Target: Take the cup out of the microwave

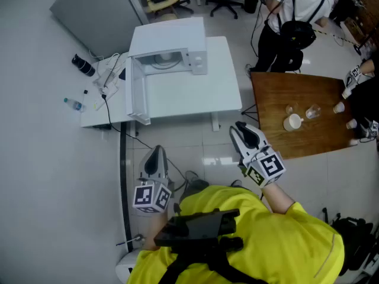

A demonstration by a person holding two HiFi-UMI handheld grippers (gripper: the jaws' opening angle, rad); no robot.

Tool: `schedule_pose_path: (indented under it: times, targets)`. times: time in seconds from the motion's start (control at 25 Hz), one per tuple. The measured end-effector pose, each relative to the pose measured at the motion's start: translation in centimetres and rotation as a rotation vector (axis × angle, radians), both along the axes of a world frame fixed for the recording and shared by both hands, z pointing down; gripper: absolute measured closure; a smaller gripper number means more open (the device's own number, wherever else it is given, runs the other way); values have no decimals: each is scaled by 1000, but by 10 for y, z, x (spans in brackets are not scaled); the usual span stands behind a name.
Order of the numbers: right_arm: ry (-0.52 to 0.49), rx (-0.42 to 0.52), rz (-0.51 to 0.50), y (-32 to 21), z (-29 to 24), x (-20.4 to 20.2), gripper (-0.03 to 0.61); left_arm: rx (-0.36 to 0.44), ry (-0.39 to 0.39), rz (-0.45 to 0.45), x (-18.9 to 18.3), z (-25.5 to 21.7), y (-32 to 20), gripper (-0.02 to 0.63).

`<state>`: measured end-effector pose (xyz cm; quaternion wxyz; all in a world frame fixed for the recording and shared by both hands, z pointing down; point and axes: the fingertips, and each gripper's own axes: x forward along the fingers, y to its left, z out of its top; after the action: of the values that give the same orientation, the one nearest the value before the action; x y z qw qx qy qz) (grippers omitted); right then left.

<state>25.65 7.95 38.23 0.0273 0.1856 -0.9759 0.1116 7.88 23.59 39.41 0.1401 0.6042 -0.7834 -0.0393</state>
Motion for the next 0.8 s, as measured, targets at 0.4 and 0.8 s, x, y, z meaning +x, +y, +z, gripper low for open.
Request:
schedule_pose_path:
  times: [0.4, 0.8]
  targets:
    - [94, 27, -28, 20, 30, -185, 270, -45, -21, -46, -148, 15, 41, 614]
    - [249, -24, 32, -96, 159, -336, 84, -69, -12, -59, -238, 50, -19, 614]
